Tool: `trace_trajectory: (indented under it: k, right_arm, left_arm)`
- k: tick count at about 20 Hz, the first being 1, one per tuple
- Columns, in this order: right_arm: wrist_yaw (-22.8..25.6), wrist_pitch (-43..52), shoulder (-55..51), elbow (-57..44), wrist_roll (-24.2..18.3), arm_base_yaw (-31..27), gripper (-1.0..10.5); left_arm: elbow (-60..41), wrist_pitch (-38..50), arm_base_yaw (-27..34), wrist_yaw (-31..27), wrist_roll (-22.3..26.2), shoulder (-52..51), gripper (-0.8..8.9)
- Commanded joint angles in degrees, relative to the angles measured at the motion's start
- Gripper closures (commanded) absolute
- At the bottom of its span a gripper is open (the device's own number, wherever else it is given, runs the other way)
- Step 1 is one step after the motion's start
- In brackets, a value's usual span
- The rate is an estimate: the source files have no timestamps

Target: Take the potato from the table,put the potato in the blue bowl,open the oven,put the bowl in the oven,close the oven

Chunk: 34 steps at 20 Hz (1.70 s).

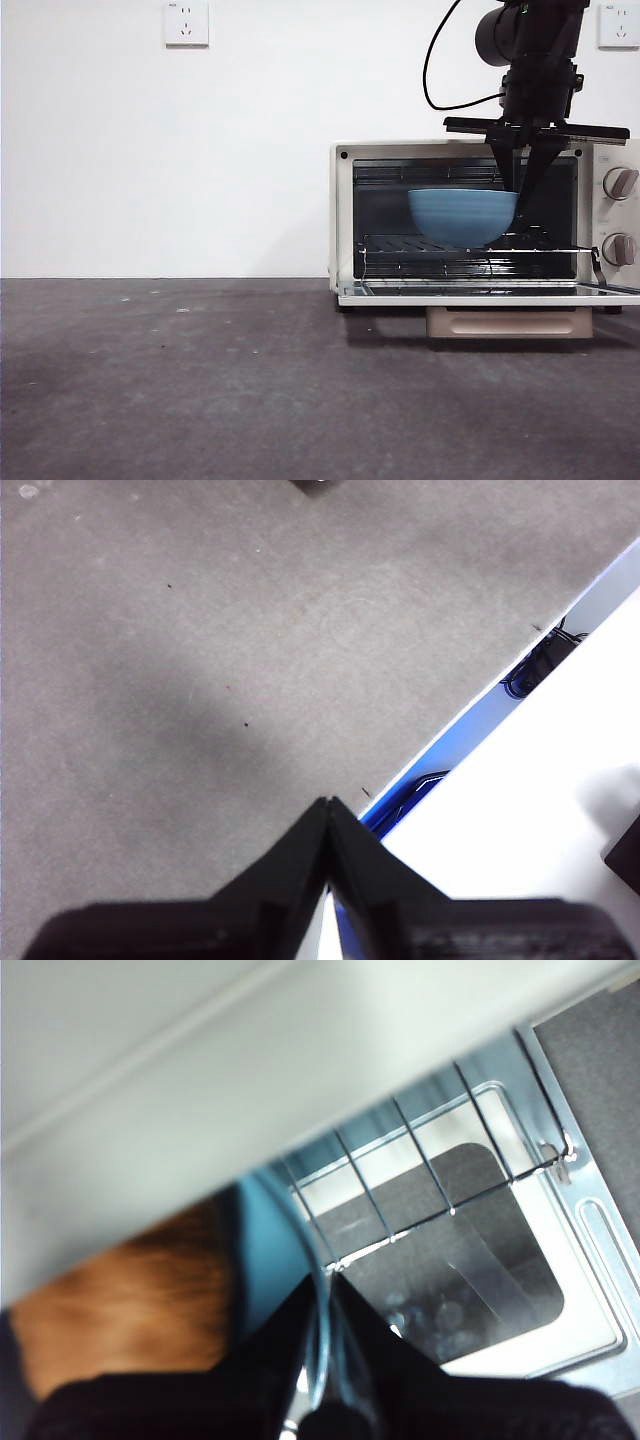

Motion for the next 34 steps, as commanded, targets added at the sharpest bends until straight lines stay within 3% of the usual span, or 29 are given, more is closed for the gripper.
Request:
trace_trajectory:
  k: [1, 9, 12, 24, 28, 34]
  right_arm:
    - [1.2, 1.1, 0.8, 0.0, 2.8, 0.2, 9.6]
    - [1.0, 1.7, 0.8, 0.0, 3.2, 0.3, 9.3]
    - [1.0, 1.8, 0.8, 0.0, 3.0, 0.3, 7.2]
    - [2.7, 2.4, -3.1, 0.3, -0.5, 0.3, 7.2]
    - [2.5, 3.8, -6.3, 0.3, -3.5, 0.3, 7.2]
    - [1.9, 8.1, -17.7, 0.3, -14.4, 0.3, 7.3]
  left_arm:
    - [-0.3, 0.2, 0.2, -0.1, 0.4, -0.1, 8.21]
    - [-0.3, 0.2, 0.2, 0.0, 0.5, -0.1, 8.21]
    - [-0.3, 0.2, 0.2, 0.0, 0.5, -0.1, 8.21]
    - [-0.3, 0.2, 0.2, 0.0, 1.3, -0.1, 8.21]
    - [-0.3, 0.2, 0.2, 0.0, 1.3, -0.1, 8.21]
    - [-0.3, 4.5, 0.2, 0.1, 1.4, 3.0, 8.21]
